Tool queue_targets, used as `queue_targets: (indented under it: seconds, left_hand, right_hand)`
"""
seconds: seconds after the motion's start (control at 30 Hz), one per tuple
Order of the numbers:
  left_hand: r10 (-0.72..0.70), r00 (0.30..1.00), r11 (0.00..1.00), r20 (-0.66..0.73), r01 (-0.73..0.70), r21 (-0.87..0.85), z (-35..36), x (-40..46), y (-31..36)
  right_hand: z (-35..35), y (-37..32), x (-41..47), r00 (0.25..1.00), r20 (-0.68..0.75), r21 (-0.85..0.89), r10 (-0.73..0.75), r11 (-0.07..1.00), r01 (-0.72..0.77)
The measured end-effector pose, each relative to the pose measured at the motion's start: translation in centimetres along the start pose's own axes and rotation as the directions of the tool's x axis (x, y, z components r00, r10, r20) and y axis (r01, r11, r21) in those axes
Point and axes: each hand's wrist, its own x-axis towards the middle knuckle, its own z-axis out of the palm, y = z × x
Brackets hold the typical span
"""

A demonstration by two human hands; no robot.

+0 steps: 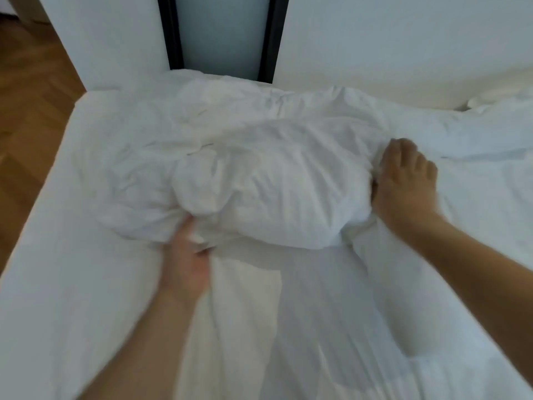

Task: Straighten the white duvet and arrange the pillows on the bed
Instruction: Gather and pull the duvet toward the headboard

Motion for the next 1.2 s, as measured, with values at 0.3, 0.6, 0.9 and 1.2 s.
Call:
queue_targets:
  seconds: [0.3,0.6,0.9,1.2]
  left_hand:
    - [0.332,0.94,0.794,-0.084,-0.23,0.562,11.8,-5.1,0.8]
    - [0.631,0.768,0.731,0.107,-0.635,0.249,9.5,-17.5,9.0]
    - [-0.024,0.966,0.939,0.257,-0.066,0.337,2.5,-21.0,-5.1]
    - [0.572,0.82,0.695,0.021,-0.498,0.518,5.8,-22.0,5.3]
  right_hand:
    - [1.5,-6.4,-17.1,0.901,0.037,0.068,-0.433,0.9,0.43]
    - [-6.7,-5.8,-11.1,0.961,-0.187,0.329,-0.205,0.909,0.258]
    - [-20.7,-0.7,-12.8,0.58,0.644,0.708,-0.499,0.676,-0.204]
    - [-12.0,1.1,-22.3,0.979,0.009,0.265,-0.204,0.944,0.194]
